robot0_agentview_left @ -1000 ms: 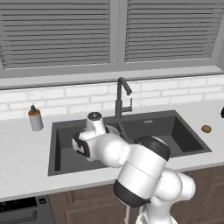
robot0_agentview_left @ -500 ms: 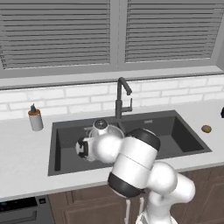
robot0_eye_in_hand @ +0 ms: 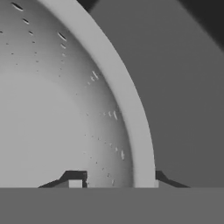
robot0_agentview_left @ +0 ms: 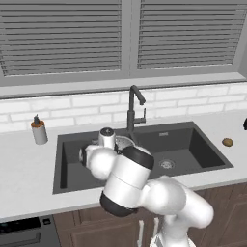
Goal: Put the colander in the sink, put the kiwi in the colander, and turn on the sink faucet and pour water over the colander.
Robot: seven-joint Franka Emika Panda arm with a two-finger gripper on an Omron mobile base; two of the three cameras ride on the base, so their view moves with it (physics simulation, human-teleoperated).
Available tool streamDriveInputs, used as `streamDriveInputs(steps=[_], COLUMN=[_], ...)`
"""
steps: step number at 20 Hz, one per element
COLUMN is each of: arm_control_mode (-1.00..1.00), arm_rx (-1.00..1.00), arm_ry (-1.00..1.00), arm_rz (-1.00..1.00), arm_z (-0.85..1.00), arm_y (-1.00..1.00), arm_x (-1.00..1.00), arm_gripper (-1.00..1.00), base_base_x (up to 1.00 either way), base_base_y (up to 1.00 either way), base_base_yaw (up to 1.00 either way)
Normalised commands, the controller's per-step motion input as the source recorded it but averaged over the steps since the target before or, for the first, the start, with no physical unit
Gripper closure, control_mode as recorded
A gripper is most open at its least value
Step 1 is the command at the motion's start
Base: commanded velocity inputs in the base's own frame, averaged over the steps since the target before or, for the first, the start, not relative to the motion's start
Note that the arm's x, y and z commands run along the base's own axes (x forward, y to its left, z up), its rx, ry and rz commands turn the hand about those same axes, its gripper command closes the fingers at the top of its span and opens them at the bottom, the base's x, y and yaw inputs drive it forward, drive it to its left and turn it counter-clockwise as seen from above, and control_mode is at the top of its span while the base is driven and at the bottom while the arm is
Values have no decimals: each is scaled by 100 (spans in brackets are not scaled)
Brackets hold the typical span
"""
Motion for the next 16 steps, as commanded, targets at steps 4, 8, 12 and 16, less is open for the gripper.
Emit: streamDriveInputs(steps=[4, 8, 12, 16], arm_control_mode=[-100, -100, -100, -100], arm_rx=[0, 0, 0, 0], arm_ry=[31, 17, -1, -10], arm_rz=[-30, -30, -45, -64], arm_z=[-20, -25, -51, -84], arm_y=[99, 98, 32, -2], arm_x=[3, 1, 8, 19], arm_gripper=[100, 100, 100, 100], base_base_x=[0, 0, 0, 0], base_base_y=[0, 0, 0, 0], base_base_yaw=[0, 0, 0, 0])
